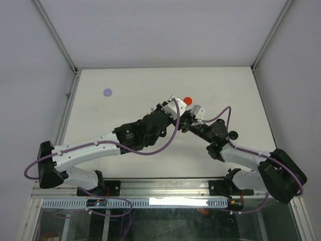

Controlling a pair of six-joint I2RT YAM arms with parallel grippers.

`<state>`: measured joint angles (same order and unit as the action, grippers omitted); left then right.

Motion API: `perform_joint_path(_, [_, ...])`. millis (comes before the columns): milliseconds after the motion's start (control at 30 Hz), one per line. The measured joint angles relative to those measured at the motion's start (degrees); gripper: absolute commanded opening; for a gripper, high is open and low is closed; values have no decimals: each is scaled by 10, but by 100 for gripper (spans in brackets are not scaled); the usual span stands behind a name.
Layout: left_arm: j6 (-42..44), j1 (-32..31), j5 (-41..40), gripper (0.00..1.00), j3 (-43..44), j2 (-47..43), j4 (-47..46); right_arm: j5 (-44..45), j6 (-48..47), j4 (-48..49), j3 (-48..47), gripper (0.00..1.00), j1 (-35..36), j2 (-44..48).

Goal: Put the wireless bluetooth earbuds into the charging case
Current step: Place the earbud in the charging case.

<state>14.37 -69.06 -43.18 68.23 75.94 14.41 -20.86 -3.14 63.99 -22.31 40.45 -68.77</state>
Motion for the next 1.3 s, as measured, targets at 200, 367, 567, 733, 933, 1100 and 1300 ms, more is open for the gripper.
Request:
perform_joint_path(200, [-6,0,3,23,1,-1,7,-4,0,-2,0,0,0,0])
perform_joint_path(367, [-19,0,19,27,1,-11,10,-4,0,-2,0,0,0,0])
perform_joint_path(567, [-35,-8,47,29,1,-20,10,-4,0,0,0,0,0,1])
perform_joint_path(733, [-44,-11,59,30,1,-20,10,-4,0,1,0,0,1,2])
perform_joint_path(933, [-55,-11,46,37,1,-20,10,-4,1,1,0,0,1,2])
perform_joint_path(1100, [-86,-11,33,43,6,-28,21,-4,1,1,0,0,1,3])
perform_joint_path(1300, [-145,-8,34,50,26,-71,42,-1,1,1,0,0,1,3])
